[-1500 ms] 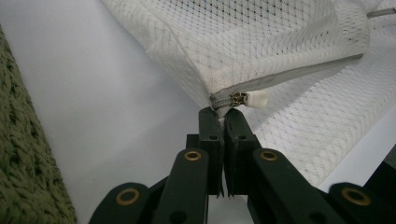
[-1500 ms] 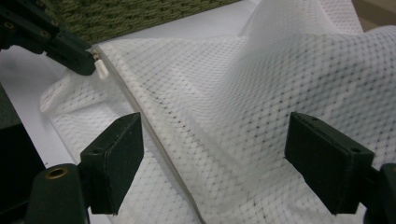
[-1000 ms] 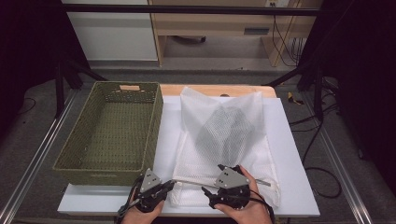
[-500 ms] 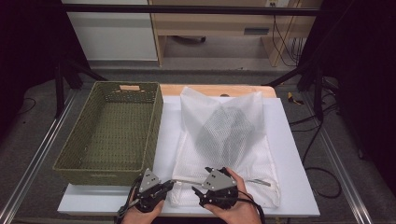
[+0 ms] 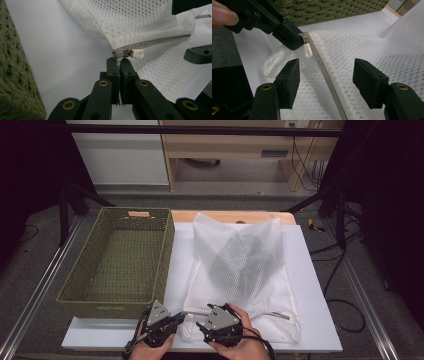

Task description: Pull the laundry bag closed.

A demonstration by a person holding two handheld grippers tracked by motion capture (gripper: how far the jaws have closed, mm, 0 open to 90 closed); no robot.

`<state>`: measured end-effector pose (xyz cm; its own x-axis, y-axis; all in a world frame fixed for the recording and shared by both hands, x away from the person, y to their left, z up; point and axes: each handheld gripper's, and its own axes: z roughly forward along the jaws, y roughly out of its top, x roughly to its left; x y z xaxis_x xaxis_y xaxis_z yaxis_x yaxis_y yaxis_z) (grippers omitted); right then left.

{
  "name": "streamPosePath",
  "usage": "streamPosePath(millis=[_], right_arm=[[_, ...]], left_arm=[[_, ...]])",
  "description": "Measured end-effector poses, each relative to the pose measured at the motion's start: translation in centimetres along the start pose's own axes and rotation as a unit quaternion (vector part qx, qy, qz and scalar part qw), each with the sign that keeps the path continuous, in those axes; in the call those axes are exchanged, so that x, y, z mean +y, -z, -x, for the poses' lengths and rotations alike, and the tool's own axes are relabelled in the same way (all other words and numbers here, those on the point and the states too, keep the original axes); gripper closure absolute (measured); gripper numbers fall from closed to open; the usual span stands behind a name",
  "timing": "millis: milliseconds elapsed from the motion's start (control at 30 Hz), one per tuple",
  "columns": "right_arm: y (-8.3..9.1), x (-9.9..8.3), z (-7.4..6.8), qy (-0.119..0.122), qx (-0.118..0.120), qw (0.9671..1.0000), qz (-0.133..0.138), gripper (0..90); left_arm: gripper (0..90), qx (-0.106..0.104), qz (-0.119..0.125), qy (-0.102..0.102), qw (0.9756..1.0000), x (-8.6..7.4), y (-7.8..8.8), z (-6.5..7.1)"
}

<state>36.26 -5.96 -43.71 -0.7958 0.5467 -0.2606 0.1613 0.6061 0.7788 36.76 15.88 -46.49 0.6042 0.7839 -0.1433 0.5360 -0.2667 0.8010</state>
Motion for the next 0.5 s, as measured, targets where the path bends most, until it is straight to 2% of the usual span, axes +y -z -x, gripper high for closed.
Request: streamPosePath(millis=[500], right_arm=[[-1.0,0.4,-1.4,0.025,0.007,0.9996,-0.003,53.8]], left_arm=[[87.5,0.000,0.003,0.003,1.0000,0.1,0.2,0.0]])
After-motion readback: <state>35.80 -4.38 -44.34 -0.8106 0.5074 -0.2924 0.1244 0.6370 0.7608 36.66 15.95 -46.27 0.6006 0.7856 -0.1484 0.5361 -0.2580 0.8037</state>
